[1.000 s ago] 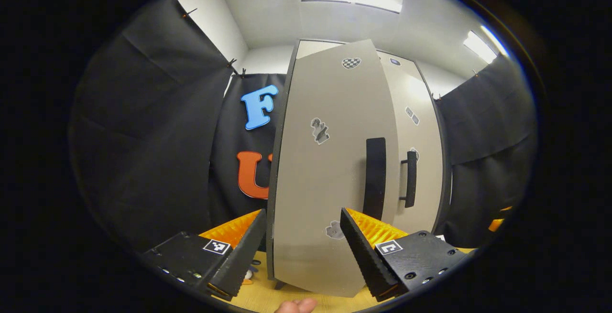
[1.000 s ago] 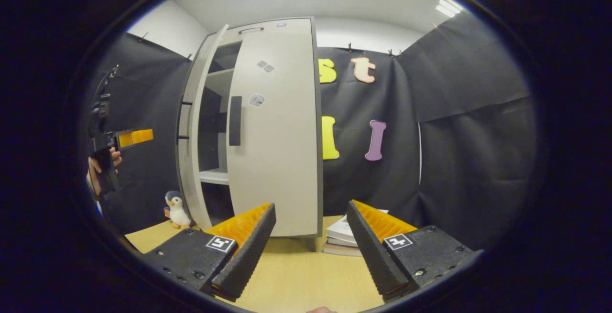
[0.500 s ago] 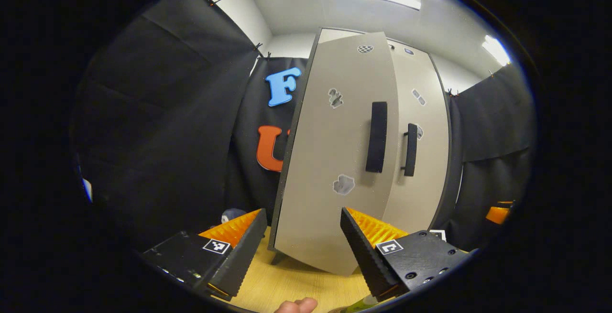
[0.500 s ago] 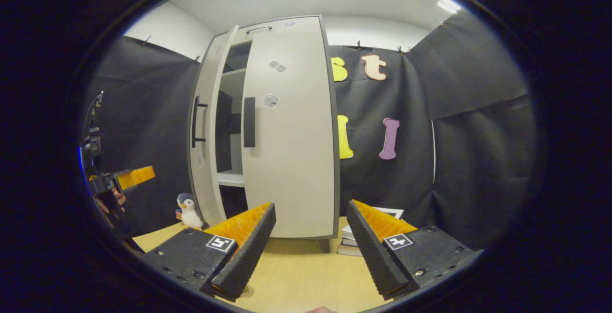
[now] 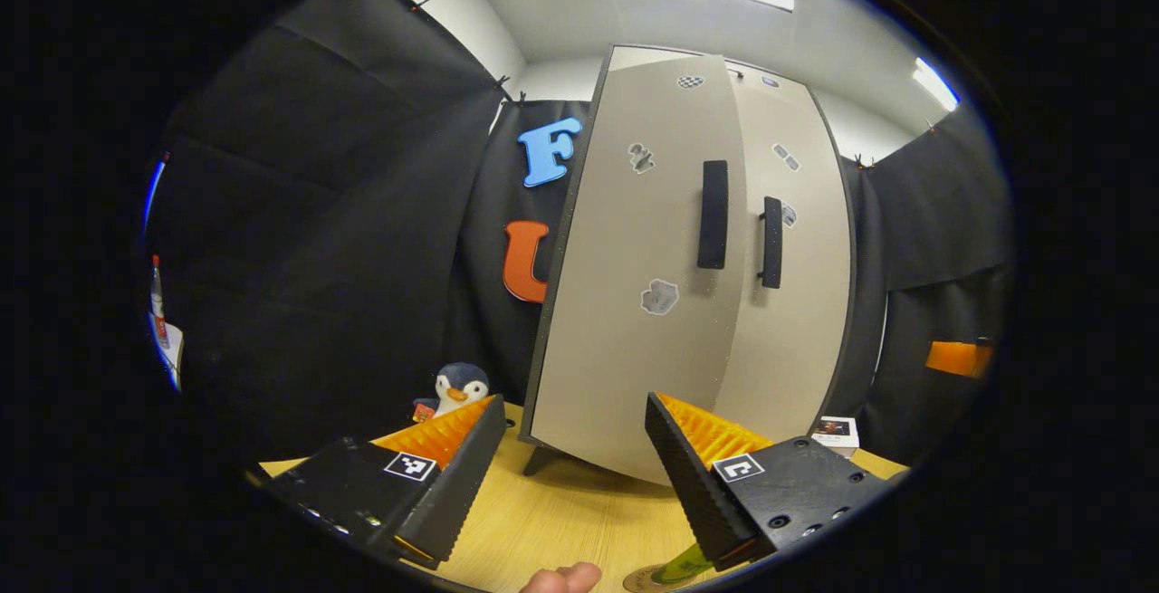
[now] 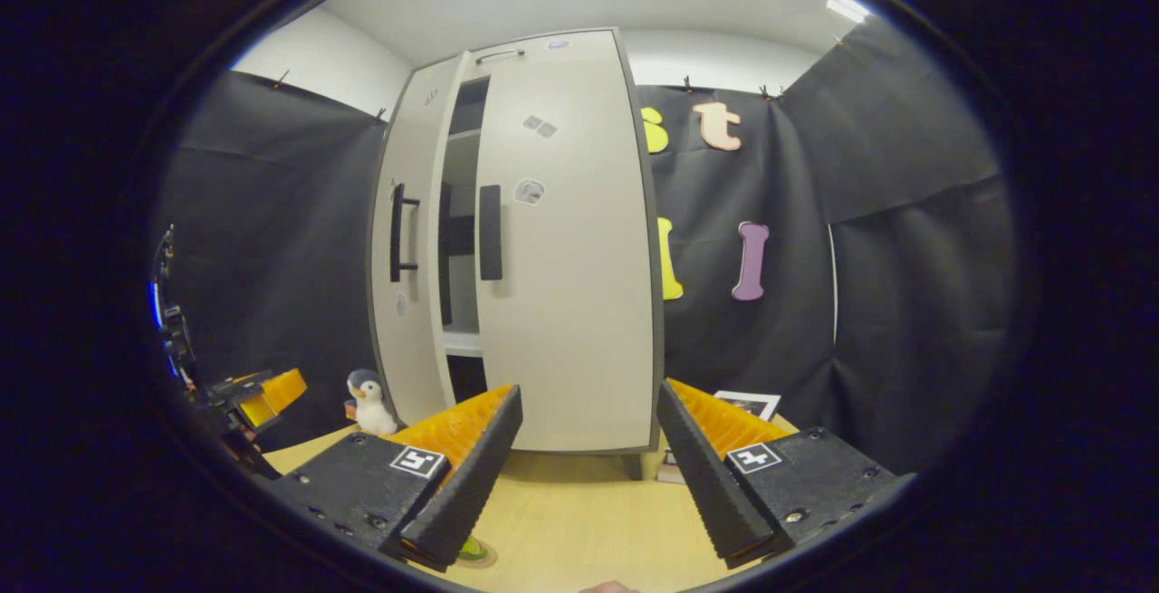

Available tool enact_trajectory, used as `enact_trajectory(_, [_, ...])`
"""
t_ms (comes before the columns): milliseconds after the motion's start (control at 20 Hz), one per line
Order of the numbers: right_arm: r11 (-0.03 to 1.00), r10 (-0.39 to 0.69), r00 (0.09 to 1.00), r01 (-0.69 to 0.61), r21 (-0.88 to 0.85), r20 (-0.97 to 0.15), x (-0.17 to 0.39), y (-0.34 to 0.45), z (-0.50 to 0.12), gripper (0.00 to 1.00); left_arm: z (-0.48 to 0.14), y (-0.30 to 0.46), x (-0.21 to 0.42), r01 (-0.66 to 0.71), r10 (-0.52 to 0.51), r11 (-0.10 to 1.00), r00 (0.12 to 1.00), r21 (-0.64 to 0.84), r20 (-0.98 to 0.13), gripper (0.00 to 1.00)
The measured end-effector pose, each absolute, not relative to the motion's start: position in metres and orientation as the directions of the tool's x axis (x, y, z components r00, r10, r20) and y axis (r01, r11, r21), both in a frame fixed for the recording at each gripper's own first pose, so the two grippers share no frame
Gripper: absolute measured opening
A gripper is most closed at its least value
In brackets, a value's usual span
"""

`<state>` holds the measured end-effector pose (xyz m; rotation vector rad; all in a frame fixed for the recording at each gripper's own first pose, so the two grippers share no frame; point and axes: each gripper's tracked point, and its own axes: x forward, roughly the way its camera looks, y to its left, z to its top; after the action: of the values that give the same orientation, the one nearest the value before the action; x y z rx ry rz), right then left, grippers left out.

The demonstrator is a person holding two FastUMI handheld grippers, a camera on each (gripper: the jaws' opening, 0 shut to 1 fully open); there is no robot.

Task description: Grasp the bottle in the cabinet with the left hand and place it on the coaster, then close the right door with the right hand and the left door with the left hand.

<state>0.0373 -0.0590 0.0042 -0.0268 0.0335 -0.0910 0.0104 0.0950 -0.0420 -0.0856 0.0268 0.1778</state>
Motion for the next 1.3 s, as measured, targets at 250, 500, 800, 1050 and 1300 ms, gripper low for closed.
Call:
enact_trajectory(250, [0.994,-0.102,0.994,0.1,-0.041,-0.044,0.03,-0.058,-0.004,0.98,-0.032,0.087,0.005,-0.147,0.147,0.988,0.989,-0.039,0.007,0.95])
enact_trajectory(500, [0.994,-0.102,0.994,0.101,-0.033,-0.047,0.029,-0.057,-0.004,0.99,-0.023,0.084,0.005,-0.144,0.145,0.989,0.988,-0.032,0.044,0.95])
enact_trajectory(800, [0.995,-0.102,0.994,0.101,-0.025,-0.044,0.026,-0.061,-0.002,0.99,-0.023,0.085,0.005,-0.152,0.154,0.987,0.988,-0.042,0.028,0.95])
enact_trajectory(1050, [0.995,-0.097,0.995,0.096,-0.021,-0.036,0.027,-0.063,0.001,0.98,-0.022,0.083,0.002,-0.156,0.156,0.987,0.987,-0.026,0.026,0.95])
enact_trajectory(1300, [0.996,-0.092,0.994,0.091,-0.02,-0.051,0.026,-0.063,-0.003,0.98,-0.019,0.08,0.002,-0.15,0.15,0.988,0.988,-0.023,0.03,0.95])
